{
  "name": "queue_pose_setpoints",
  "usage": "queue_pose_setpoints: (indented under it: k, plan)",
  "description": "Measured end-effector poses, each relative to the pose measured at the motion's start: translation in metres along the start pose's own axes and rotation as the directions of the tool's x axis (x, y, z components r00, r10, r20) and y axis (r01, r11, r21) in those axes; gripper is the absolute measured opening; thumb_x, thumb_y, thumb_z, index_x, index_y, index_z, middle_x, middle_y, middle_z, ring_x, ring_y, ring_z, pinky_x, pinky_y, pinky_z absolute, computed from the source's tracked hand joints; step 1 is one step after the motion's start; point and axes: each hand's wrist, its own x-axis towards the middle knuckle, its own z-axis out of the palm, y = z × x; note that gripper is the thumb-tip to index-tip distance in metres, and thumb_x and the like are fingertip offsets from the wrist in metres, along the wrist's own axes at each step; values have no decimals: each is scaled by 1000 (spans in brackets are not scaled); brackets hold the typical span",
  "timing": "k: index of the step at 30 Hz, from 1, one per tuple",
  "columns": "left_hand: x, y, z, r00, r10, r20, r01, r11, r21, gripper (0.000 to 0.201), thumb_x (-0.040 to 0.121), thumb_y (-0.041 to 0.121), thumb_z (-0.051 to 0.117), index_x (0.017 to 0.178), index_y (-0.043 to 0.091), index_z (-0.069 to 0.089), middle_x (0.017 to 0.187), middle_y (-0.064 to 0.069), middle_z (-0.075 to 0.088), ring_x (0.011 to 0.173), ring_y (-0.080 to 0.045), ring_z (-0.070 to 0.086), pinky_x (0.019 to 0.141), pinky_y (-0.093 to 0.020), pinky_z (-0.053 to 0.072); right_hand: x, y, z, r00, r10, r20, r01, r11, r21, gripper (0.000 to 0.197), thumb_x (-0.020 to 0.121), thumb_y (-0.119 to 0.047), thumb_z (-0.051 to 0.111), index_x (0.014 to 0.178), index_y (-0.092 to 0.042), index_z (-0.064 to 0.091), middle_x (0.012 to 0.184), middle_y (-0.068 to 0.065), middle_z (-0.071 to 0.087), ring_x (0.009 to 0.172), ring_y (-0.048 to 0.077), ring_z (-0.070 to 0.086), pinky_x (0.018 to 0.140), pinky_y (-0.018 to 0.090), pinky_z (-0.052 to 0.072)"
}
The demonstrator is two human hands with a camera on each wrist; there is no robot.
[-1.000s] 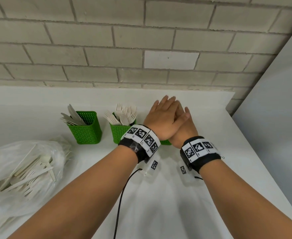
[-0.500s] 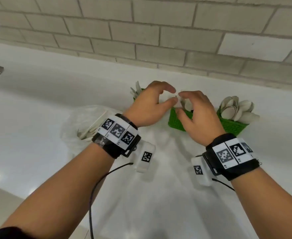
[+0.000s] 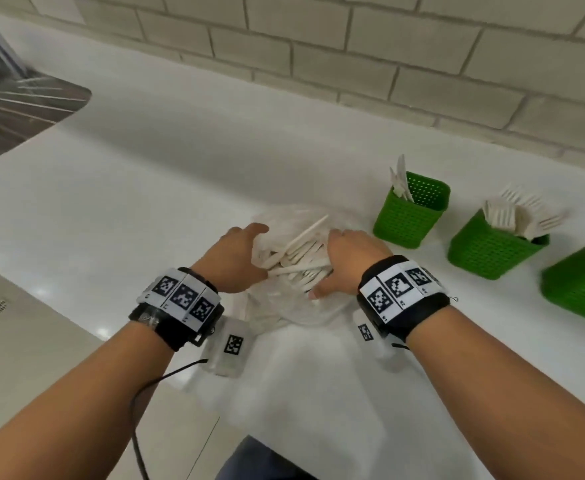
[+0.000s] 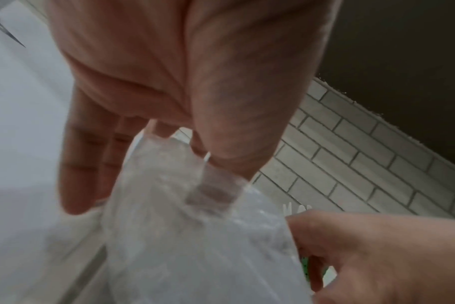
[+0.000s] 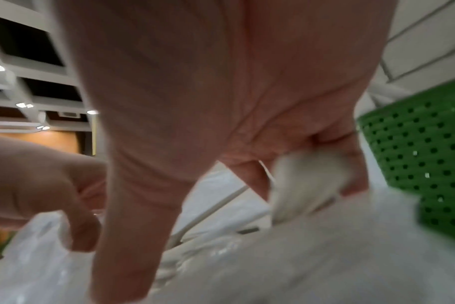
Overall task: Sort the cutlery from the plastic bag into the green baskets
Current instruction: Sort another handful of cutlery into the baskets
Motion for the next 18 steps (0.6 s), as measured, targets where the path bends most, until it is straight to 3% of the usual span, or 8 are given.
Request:
queue_pose_setpoints:
  k: [2, 5, 7, 9, 10, 12, 14, 18]
  plan:
    - [6, -5, -3, 997, 70, 16, -70, 997, -43, 83, 82, 11, 72, 150, 26, 28, 147, -9, 39, 134, -25, 41, 103, -28, 35, 9, -10, 3, 1000, 24, 9, -24, 1000, 14, 115, 59, -64, 81, 141, -3, 30, 123, 12, 56, 113, 30, 53, 85, 37, 43]
    - [13, -7, -9, 980, 195, 28, -191, 976, -102, 85, 82, -3, 62, 152, 26, 24, 154, -1, 33, 142, -19, 31, 107, -23, 27, 16, -26, 4, 1000, -26, -13, 28, 969, 247, 106, 60, -38, 89, 140, -8, 28, 113, 10, 58, 106, 30, 58, 83, 37, 49]
    - [15, -8, -15, 959, 282, 36, -276, 954, -116, 85, 81, -9, 55, 152, 27, 27, 154, 2, 33, 143, -14, 28, 106, -17, 23, 12, -29, -2, 992, -47, -116, 63, 989, 134, 90, 60, -38, 88, 131, -12, 39, 113, 7, 55, 107, 28, 55, 84, 37, 46]
    - [18, -11, -22, 939, 344, 26, -338, 934, -116, 85, 78, -13, 50, 150, 27, 32, 153, 3, 36, 142, -12, 30, 105, -15, 23, 7, -30, -10, 949, -84, -305, 72, 996, -50, 82, 59, -41, 87, 125, -16, 45, 119, 4, 47, 112, 25, 47, 90, 36, 39]
    - [20, -12, -25, 931, 365, 13, -361, 925, -119, 84, 77, -14, 49, 149, 26, 33, 152, 2, 37, 141, -13, 32, 105, -15, 24, 6, -32, -12, 929, -146, -340, 127, 989, -76, 80, 59, -40, 87, 124, -17, 46, 121, 3, 45, 114, 24, 45, 93, 35, 37]
    - [24, -13, -30, 917, 399, -13, -398, 909, -126, 84, 75, -15, 48, 148, 25, 35, 150, 1, 40, 138, -13, 36, 104, -14, 25, 9, -36, -12, 933, -279, -227, 274, 960, -53, 91, 57, -43, 88, 132, -18, 44, 131, 2, 42, 124, 21, 40, 102, 36, 34]
    - [28, -12, -30, 911, 413, -26, -412, 902, -127, 84, 76, -16, 47, 149, 25, 35, 145, 0, 43, 135, -14, 39, 102, -15, 27, 15, -37, -11, 965, -258, -47, 256, 966, -39, 101, 59, -53, 84, 140, -16, 37, 139, 3, 44, 130, 22, 40, 107, 39, 31]
    - [33, -14, -29, 911, 407, -68, -413, 901, -137, 82, 77, -15, 46, 149, 23, 35, 133, -1, 46, 123, -18, 46, 94, -18, 34, 21, -33, -14, 986, -101, 136, 122, 980, -159, 77, 69, -61, 75, 123, -13, 50, 114, 3, 62, 99, 25, 61, 81, 36, 48]
